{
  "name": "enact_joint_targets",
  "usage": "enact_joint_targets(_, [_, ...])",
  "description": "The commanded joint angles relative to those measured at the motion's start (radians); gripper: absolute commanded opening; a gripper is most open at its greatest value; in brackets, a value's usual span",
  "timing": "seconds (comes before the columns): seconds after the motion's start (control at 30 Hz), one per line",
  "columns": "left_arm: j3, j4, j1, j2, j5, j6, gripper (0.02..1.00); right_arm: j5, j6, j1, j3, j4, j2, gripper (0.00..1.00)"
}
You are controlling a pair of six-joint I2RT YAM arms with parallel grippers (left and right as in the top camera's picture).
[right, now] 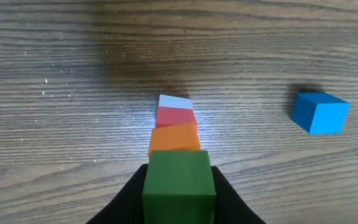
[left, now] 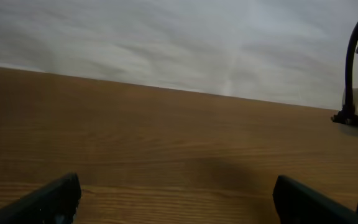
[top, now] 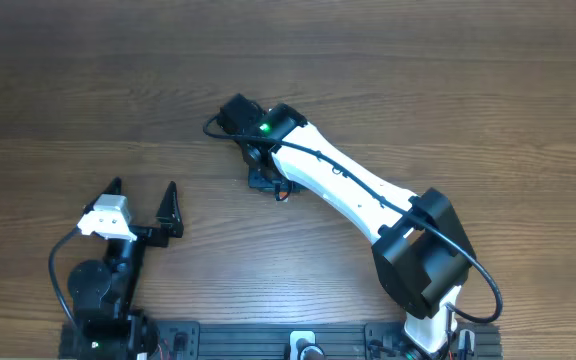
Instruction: Stack Cubes
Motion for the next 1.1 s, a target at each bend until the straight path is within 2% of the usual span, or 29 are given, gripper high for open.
enact_joint_targets(0.03, [-0.005, 0.000, 0.005, -0.004, 0.010, 0.014, 1.000, -0.006, -0.003, -0.005, 0.014, 0.003, 0.013, 0.226])
enact_joint_targets(1.1, [-0.005, 0.000, 0.005, -0.004, 0.010, 0.014, 0.998, -0.006, -0.002, -0.005, -0.027, 0.029, 0.018, 0.251])
